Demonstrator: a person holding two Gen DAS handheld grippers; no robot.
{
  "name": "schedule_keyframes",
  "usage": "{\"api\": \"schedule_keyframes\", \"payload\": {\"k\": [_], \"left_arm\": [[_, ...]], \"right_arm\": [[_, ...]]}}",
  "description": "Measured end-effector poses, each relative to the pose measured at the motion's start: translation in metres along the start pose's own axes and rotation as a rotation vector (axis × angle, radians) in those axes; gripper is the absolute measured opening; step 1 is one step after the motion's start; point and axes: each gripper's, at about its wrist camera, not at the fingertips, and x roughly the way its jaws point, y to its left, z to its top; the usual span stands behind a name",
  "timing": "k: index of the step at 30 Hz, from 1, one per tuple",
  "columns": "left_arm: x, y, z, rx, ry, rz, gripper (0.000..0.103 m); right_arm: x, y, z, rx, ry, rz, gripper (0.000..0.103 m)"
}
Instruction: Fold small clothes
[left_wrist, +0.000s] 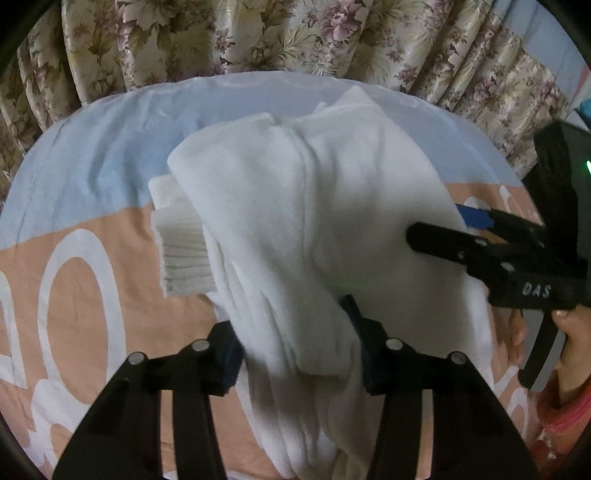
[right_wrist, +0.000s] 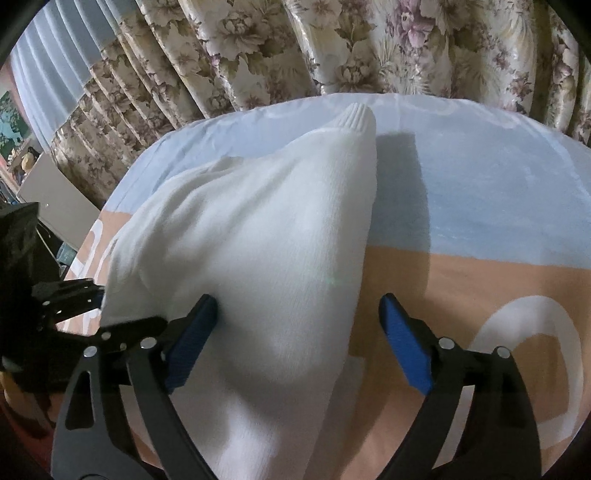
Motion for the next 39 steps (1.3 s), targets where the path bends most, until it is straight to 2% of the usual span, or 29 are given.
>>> {"api": "schedule_keyframes", "payload": {"k": [2,4,5,10,14,18,25,30,33,39], "left_arm": [[0.001,-0.006,0.001,0.028,0.002,0.036,0.051],[0.002,-0.008,0.001,0.042,0.002,0.050,0.051],[0.003,-0.006,0.001,0.042,0.003,0.048,0.051],[0.002,-0.007,0.002,0.057,-0.002,0.056,0.046],[-0.002,-0.006,0.004,0.049,-0.022,0.061,0.043],[-0.007,-0.005,0.006,0.017,-0.040,0.061,0.041],[-0.049,-0.019,0.016,0.007,-0.129,0.076,0.040],[-0.086,-0.058,0.012,0.045,-0.185,0.099,0.040],[-0.099,-0.090,0.000,0.057,-0.198,0.100,0.040],[-0.103,-0.156,-0.045,0.059,-0.187,0.073,0.041]], "right_arm": [[0.006,0.003,0.001,-0.028,0.022,-0.002,0.089],[0.008,0.008,0.003,-0.055,0.038,0.011,0.076],[0.008,0.009,0.004,-0.063,0.046,0.015,0.074],[0.003,0.030,0.010,-0.188,0.052,0.000,0.039],[-0.001,0.043,0.008,-0.283,0.018,-0.050,0.034],[-0.018,0.057,0.005,-0.354,-0.066,-0.066,0.032],[-0.067,0.074,0.011,-0.414,-0.196,-0.066,0.032],[-0.120,0.069,0.000,-0.428,-0.258,-0.092,0.032],[-0.152,0.061,-0.019,-0.429,-0.267,-0.111,0.032],[-0.198,0.032,-0.076,-0.413,-0.213,-0.118,0.033]]}}
